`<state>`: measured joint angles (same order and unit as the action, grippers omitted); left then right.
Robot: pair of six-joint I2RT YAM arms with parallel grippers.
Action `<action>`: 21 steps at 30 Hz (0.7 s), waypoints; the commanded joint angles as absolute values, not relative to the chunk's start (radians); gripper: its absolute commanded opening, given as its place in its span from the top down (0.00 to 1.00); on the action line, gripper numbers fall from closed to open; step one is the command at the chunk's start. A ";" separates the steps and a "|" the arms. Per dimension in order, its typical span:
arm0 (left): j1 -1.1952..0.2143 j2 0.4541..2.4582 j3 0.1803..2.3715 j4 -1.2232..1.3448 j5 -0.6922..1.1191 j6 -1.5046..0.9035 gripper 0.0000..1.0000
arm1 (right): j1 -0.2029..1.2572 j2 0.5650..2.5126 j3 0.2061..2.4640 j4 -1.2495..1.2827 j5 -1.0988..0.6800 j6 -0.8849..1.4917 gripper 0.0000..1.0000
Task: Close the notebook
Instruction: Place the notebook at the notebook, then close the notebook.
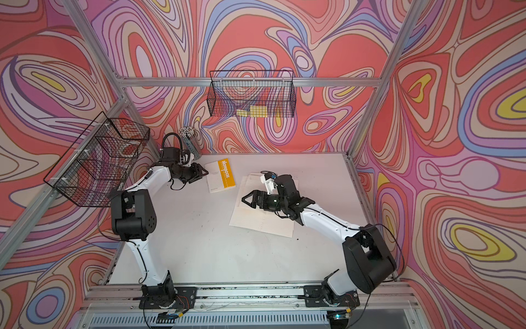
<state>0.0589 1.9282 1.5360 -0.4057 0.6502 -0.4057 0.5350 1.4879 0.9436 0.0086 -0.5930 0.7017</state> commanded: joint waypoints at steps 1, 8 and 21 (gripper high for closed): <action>0.053 1.833 1.456 -0.254 0.876 -0.546 0.51 | 0.529 1.505 0.960 0.027 -0.617 0.701 0.02; -0.033 1.681 1.327 -0.173 1.114 -0.605 0.46 | 0.529 1.501 0.989 0.007 -0.621 0.675 0.02; -0.160 1.470 1.080 -0.171 1.235 -0.497 0.43 | 0.441 1.465 0.922 0.048 -0.686 0.691 0.02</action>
